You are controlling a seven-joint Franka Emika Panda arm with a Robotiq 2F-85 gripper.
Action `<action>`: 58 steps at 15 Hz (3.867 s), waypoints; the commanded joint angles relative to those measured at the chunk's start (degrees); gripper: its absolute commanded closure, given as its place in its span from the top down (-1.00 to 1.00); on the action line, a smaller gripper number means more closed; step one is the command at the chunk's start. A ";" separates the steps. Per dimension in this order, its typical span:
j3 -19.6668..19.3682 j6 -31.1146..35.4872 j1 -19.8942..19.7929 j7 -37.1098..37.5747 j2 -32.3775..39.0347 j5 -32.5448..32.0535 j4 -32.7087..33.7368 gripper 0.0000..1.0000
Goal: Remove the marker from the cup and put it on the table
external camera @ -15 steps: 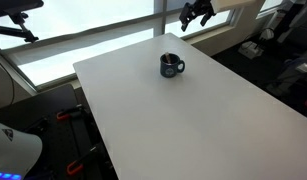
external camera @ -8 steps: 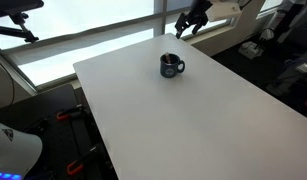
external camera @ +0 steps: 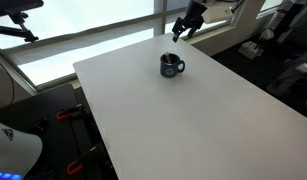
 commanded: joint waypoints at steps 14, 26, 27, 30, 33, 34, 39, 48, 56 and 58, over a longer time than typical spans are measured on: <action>0.47 3.75 3.07 12.48 8.17 -1.91 5.08 1.00; 1.50 0.76 4.51 17.55 9.10 -3.66 5.27 0.66; 1.48 0.63 4.44 17.58 9.19 -3.64 5.25 0.59; 1.52 0.56 4.25 17.62 9.33 -3.53 5.05 0.29; 1.50 0.36 4.20 17.73 9.41 -3.59 5.01 0.22; 1.49 0.18 4.22 17.79 9.44 -3.60 5.03 0.25; 1.44 -1.03 4.47 18.02 9.19 -3.74 4.70 0.28; 1.52 -2.34 4.78 17.89 9.34 -3.70 4.19 -0.60; 1.59 -2.63 4.58 17.74 9.16 -3.63 4.06 -0.89; 1.38 -3.41 4.64 18.26 8.90 -3.79 4.41 -0.89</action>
